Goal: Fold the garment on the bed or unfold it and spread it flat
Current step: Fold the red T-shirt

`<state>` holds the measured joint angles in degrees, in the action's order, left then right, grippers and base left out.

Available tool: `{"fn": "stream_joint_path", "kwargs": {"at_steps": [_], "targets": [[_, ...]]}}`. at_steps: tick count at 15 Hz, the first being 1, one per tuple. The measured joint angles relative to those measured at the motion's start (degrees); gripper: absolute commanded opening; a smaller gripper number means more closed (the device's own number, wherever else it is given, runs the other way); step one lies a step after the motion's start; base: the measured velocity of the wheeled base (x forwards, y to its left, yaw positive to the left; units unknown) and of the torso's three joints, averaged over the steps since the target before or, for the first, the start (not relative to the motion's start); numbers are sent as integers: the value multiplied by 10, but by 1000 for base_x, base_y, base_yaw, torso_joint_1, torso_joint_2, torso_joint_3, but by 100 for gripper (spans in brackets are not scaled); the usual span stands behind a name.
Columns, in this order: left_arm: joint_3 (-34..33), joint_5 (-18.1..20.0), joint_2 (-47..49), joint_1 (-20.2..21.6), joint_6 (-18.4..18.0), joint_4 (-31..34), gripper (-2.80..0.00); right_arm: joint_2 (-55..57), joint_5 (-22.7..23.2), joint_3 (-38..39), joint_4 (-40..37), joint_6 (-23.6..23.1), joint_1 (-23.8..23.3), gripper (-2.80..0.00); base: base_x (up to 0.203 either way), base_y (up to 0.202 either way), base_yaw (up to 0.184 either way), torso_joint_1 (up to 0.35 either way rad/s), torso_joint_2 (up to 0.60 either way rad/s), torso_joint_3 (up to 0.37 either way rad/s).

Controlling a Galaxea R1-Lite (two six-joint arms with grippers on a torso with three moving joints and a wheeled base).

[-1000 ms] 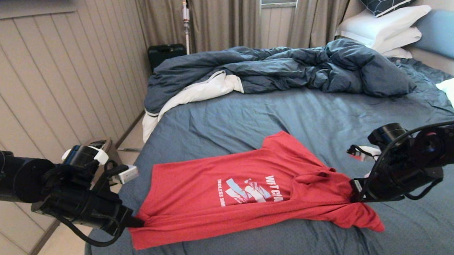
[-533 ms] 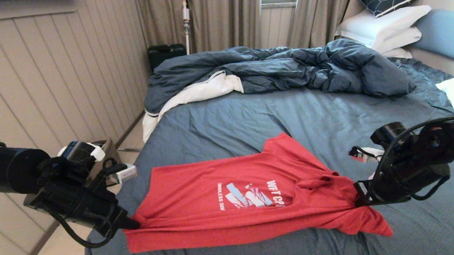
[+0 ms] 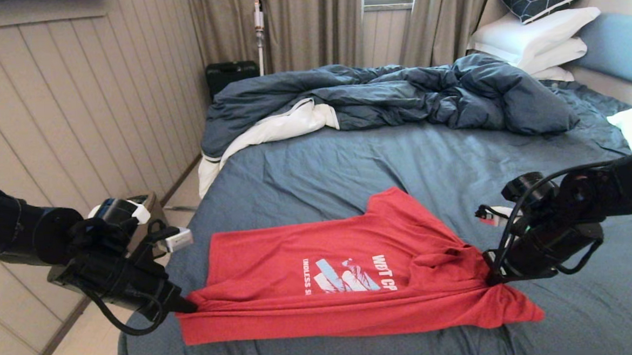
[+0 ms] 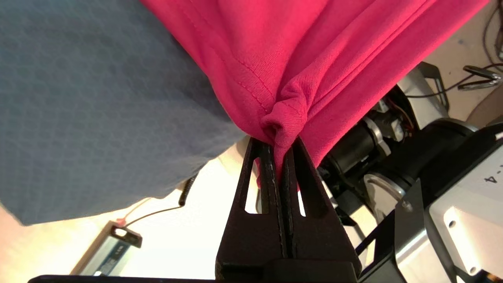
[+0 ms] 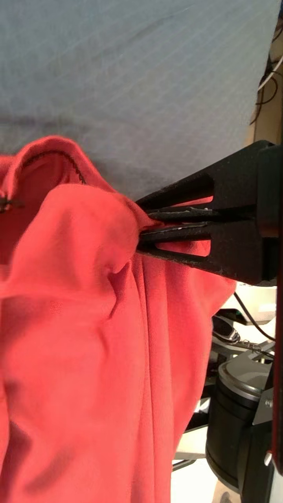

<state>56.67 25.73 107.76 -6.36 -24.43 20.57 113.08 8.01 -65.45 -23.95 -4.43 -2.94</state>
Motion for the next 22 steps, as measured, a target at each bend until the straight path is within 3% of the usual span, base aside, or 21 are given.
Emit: {"fn": "stream_joint_path", "kwargs": {"at_steps": [2,3,4,5,13,17,18,22], "targets": [[-6,2,1,2,0,-1,-280,5,0,1,0,0,2,-280,0,0,0,0,0,0],[-9,2,0,3,0,-1,0,6,0,1,0,1,1,-280,0,0,0,0,0,0],[-13,1,-1,3,-1,-1,0,6,0,2,0,1,1,-54,0,0,0,0,0,0],[-20,-1,-5,4,-2,-3,0,5,0,6,0,1,1,0,0,0,0,0,0,0],[-23,6,-51,18,5,-24,0,-48,1,11,-2,2,-8,0,0,0,0,0,0,0],[43,13,-30,40,52,-22,0,-82,8,-25,-2,12,-20,0,0,0,0,0,0,0],[68,13,-17,44,73,-22,-280,-81,9,-43,-2,23,-21,-280,0,0,0,0,0,0],[165,18,41,53,165,-26,-280,-37,14,-127,-1,69,-13,-280,0,0,0,0,0,0]]}}
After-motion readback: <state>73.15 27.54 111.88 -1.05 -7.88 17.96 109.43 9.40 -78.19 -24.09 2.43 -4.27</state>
